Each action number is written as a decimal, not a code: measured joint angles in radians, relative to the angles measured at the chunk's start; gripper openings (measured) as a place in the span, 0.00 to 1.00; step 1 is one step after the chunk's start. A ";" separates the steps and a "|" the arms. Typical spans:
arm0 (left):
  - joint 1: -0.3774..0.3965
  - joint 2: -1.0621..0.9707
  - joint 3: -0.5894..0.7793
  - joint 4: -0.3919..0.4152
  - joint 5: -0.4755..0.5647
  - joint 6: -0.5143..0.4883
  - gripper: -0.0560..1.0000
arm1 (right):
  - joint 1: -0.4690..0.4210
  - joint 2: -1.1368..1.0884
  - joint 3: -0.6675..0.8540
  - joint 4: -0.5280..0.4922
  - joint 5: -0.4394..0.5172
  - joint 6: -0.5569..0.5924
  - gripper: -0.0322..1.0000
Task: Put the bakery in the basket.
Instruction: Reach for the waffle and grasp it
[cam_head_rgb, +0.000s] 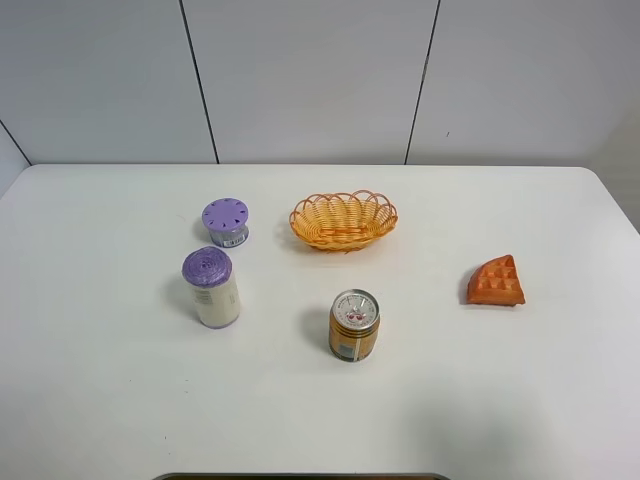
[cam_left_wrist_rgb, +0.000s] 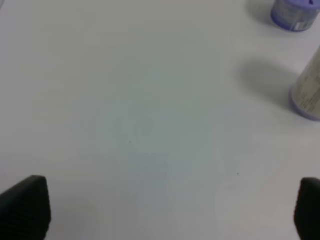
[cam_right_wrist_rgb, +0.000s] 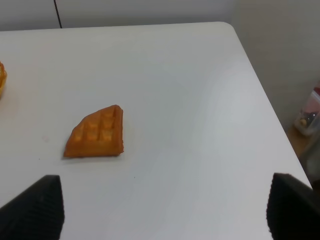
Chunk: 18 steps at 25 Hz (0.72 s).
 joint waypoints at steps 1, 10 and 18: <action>0.000 0.000 0.000 0.000 0.000 0.000 0.99 | 0.000 0.000 0.000 0.000 0.000 0.000 0.81; 0.000 0.000 0.000 0.000 0.000 0.000 0.99 | 0.000 0.000 0.000 0.000 0.000 0.000 0.81; 0.000 0.000 0.000 0.000 0.000 0.000 0.99 | 0.000 0.007 -0.009 0.003 -0.001 0.000 0.81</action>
